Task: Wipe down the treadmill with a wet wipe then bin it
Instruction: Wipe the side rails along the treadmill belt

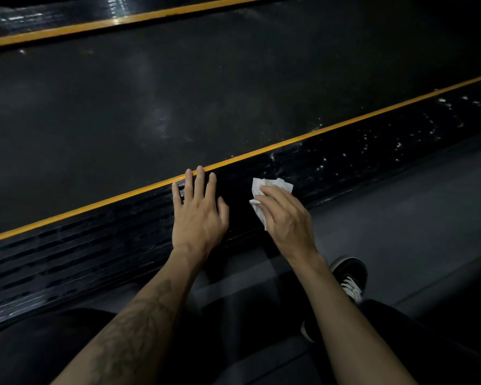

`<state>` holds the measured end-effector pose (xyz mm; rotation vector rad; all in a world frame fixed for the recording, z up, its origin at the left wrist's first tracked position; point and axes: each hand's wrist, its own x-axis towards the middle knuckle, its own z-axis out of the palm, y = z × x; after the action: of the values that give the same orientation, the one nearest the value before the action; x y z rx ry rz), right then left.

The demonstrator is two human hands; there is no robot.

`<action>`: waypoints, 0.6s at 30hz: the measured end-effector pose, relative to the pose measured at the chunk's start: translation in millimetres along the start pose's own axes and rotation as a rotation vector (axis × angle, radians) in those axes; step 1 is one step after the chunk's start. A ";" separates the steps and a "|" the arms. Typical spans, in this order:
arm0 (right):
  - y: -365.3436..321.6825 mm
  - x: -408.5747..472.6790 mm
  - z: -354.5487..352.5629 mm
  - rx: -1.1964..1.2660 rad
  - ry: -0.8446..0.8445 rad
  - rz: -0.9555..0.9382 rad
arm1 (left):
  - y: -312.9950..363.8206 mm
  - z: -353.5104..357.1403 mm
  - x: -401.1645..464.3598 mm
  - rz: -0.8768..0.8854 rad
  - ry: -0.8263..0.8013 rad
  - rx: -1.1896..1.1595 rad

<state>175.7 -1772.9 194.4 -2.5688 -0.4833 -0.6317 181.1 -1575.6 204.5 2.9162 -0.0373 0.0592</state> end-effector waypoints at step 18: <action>-24.4 -29.4 -3.2 -0.154 -0.160 0.189 | 0.4 1.0 0.6 -0.003 0.009 -0.001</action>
<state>139.6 -1760.6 190.3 -2.7832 -0.2457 -0.4131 181.7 -1576.2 203.6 2.9153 -0.0317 0.0720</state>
